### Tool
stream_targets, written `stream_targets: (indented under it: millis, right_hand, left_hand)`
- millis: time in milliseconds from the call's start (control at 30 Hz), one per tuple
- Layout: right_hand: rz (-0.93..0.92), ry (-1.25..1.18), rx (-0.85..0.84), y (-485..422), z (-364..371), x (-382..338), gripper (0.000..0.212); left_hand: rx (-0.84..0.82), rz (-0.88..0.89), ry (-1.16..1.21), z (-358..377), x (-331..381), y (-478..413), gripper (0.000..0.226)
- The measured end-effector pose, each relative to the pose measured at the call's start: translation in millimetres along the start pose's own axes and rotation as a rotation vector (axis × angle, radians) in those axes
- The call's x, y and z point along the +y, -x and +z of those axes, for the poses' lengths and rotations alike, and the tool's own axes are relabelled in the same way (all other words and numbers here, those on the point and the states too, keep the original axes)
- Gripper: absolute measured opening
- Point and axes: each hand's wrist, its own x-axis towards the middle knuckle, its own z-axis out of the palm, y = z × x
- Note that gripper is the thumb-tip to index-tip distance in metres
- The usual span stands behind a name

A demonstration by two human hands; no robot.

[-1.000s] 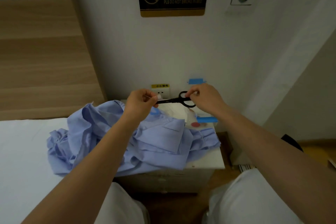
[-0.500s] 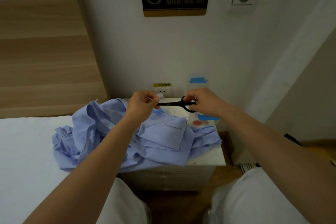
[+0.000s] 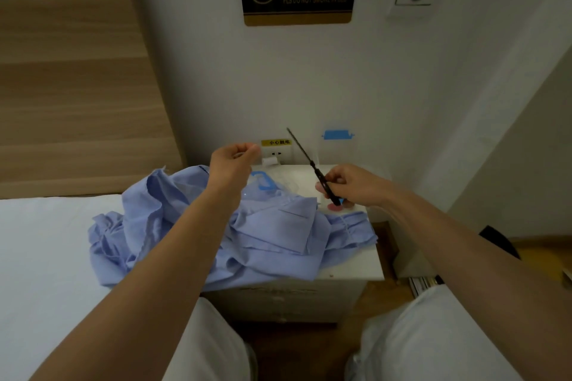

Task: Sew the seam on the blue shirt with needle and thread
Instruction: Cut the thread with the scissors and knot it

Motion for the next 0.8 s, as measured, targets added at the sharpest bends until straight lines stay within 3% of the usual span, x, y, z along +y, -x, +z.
stream_targets:
  millis: [100,267,467,567,700,800]
  right_hand:
    - [0.019,-0.167,0.020,1.3,3.3,0.5,0.019]
    - [0.023,-0.299,-0.009,9.4,8.0,-7.0,0.030]
    - [0.010,-0.322,0.086,8.3,23.9,-12.3,0.027]
    - [0.060,-0.381,0.009,8.3,29.4,-15.3,0.023]
    - [0.053,-0.451,-0.019,10.2,35.7,-19.7,0.045]
    - [0.117,-0.565,-0.192,13.0,36.1,-22.7,0.065]
  left_hand:
    - [0.009,-0.023,0.007,2.4,-2.3,0.5,0.013]
    - [0.003,-0.054,0.031,5.6,-4.3,-0.8,0.014]
    - [-0.024,-0.060,0.044,7.4,-9.6,-2.9,0.015]
    - [-0.031,-0.060,0.023,8.2,-12.8,-4.3,0.017]
    - [-0.036,-0.071,0.015,8.7,-16.5,-5.8,0.018]
    - [-0.034,-0.076,0.019,7.6,-17.9,-5.2,0.016]
